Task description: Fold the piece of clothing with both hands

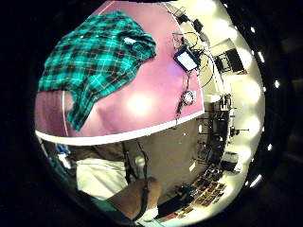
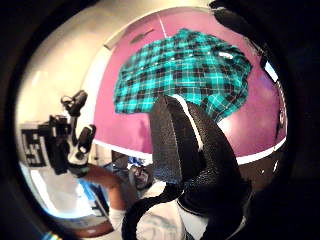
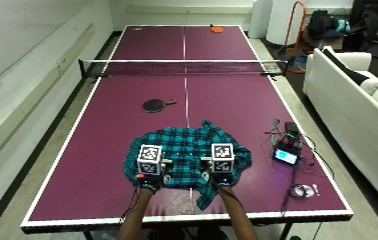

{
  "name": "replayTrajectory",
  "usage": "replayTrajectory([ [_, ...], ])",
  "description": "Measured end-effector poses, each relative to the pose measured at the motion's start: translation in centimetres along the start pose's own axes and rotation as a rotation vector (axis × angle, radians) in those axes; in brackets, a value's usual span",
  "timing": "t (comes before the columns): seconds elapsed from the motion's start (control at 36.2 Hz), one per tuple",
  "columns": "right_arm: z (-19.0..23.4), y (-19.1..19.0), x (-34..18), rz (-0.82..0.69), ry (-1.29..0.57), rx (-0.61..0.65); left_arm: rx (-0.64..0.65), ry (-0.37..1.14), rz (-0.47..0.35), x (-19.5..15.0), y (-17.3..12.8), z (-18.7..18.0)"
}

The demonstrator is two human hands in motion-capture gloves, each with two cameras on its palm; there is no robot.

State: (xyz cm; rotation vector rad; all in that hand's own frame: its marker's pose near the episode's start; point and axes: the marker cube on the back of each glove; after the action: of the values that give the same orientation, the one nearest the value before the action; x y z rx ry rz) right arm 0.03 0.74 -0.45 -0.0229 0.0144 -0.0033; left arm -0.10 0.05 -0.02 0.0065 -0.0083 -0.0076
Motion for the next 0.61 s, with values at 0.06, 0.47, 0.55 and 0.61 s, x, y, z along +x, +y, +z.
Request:
replayTrajectory([
  [0.06, -0.2, 0.4, 0.0, 0.002, 0.002, -0.005, 0.001, -0.004, -0.006, -0.1, 0.0, 0.0],
  [0.47, -0.1, 1.6, 0.9, -0.006, -0.025, -0.048, -0.04, 0.011, 0.02, -0.3, 0.2, 1.1],
  [0.55, 1.3, 1.1, 1.4, -0.014, -0.028, -0.046, -0.038, 0.007, 0.023, -0.4, 0.8, 1.0],
  [0.61, 2.3, 1.2, 1.7, -0.019, -0.033, -0.061, -0.038, 0.0, 0.027, -0.6, 0.8, 1.5],
])
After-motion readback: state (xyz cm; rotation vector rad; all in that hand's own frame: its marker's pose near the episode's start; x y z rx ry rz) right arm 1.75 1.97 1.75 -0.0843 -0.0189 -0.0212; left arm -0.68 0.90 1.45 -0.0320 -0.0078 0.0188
